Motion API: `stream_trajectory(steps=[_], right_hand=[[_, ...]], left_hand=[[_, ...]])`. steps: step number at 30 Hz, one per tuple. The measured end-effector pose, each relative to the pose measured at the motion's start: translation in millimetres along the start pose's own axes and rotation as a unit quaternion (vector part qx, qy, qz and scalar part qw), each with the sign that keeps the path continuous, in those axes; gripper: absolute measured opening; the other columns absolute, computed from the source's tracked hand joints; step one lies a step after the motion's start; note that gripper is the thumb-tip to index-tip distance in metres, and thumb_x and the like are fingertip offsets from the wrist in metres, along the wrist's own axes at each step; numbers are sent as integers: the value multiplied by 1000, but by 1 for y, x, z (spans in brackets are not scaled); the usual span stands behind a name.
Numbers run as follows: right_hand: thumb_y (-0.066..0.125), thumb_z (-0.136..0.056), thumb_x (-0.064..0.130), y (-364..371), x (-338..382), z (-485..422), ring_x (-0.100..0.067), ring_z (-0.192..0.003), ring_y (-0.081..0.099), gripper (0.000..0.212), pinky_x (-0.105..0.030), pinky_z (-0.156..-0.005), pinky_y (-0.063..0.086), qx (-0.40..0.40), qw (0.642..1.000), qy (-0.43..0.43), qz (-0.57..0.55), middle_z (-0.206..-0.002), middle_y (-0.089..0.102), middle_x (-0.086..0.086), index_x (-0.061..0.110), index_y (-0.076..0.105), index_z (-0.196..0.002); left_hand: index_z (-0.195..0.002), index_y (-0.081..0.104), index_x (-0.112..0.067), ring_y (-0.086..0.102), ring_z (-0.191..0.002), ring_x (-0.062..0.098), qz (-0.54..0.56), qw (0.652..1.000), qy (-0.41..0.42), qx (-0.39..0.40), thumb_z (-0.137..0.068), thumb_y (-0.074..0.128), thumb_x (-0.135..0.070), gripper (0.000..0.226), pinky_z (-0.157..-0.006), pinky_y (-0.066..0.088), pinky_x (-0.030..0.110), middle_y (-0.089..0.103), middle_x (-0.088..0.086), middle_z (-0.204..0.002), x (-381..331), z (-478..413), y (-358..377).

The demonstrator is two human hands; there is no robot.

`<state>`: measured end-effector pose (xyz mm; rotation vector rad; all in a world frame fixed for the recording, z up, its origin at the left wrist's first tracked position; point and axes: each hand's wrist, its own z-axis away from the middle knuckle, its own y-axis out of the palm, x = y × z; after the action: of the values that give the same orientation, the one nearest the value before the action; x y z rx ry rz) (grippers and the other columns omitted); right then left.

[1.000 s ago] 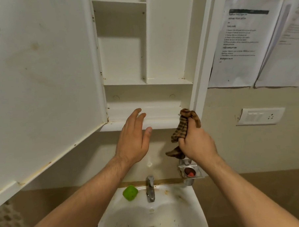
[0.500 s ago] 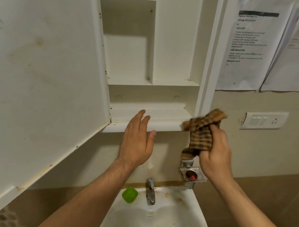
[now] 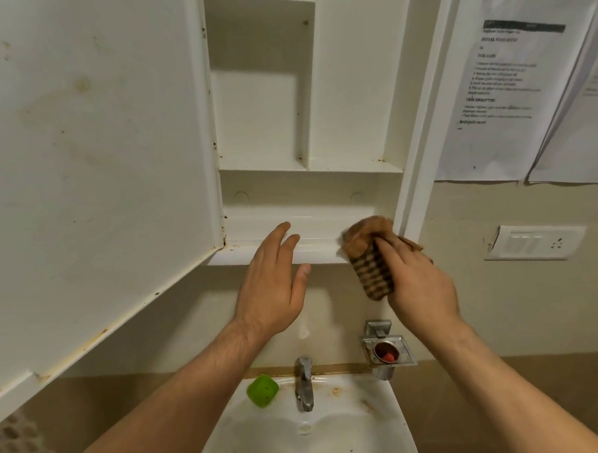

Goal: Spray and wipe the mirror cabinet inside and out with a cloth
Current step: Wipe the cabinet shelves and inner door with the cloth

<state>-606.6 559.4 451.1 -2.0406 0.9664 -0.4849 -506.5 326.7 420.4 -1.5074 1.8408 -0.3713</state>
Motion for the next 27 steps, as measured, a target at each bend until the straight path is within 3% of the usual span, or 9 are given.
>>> stream_trajectory(steps=[3, 6, 9, 13, 16, 18, 21, 24, 27], right_hand=[[52, -93, 17, 15, 0, 7, -26, -112, 64, 68, -35, -63, 57, 34, 998, 19, 54, -170, 24, 0, 25, 29, -157], [56, -89, 19, 21, 10, 9, -27, -104, 63, 70, -38, -62, 58, 34, 997, 49, 55, -171, 17, -5, 21, 29, -154], [63, -83, 16, 24, 11, 14, -32, -110, 59, 72, -42, -66, 59, 28, 997, 57, 40, -168, 25, -10, 16, 38, -150], [63, -80, 5, 20, -24, 10, -40, -112, 56, 66, -45, -77, 53, -21, 997, -39, 63, -163, 36, -18, 6, 53, -145], [69, -77, 7, 21, -37, 6, -37, -100, 58, 69, -42, -72, 51, -17, 995, -72, 65, -163, 37, -16, 8, 51, -144], [71, -79, 9, 27, -23, 7, -32, -87, 60, 67, -37, -64, 51, -23, 999, -37, 16, -163, 36, -16, 8, 50, -142], [65, -81, 10, 41, 13, 6, -37, -95, 65, 56, -37, -60, 50, -46, 991, 68, -102, -162, 30, -12, 11, 46, -134], [61, -80, 4, 45, 40, 0, -43, -111, 61, 52, -46, -68, 55, -73, 967, 157, -188, -159, 27, -12, 8, 45, -129], [59, -84, 3, 41, 58, -2, -41, -108, 61, 48, -48, -73, 57, -96, 948, 208, -221, -157, 29, -11, 6, 44, -129]], left_hand=[[-150, 42, -13, 30, -152, 21, -1, 1000, 0, -2, -104, 38, -42, 55, -120, 36, 42, 26, 3, -166, 4, 1, 1], [-150, 43, -12, 31, -151, 22, -14, 1000, 15, 1, -104, 40, -40, 54, -121, 35, 41, 27, 5, -166, 8, 2, 1], [-150, 42, -14, 30, -152, 20, -16, 1000, 6, -2, -104, 41, -40, 53, -120, 31, 35, 26, 3, -167, 10, 5, 0], [-149, 43, -14, 30, -152, 20, -39, 999, 31, -2, -104, 40, -42, 53, -120, 31, 36, 28, 3, -166, 18, 9, 1], [-146, 47, -12, 31, -151, 22, -63, 997, 37, -13, -102, 45, -38, 51, -123, 31, 40, 33, 5, -163, 17, 7, 11], [-144, 49, -11, 31, -150, 25, -68, 997, 38, -29, -101, 50, -35, 50, -124, 30, 45, 36, 7, -160, 14, 6, 17], [-143, 49, -11, 30, -151, 26, -70, 996, 42, -45, -99, 51, -34, 49, -124, 27, 47, 38, 8, -159, 14, 6, 23], [-142, 50, -9, 29, -150, 26, -69, 995, 51, -50, -98, 54, -31, 49, -124, 26, 46, 38, 10, -158, 16, 7, 24], [-140, 52, -7, 32, -149, 28, -61, 995, 54, -59, -97, 56, -28, 47, -122, 29, 49, 40, 12, -157, 15, 7, 24]])
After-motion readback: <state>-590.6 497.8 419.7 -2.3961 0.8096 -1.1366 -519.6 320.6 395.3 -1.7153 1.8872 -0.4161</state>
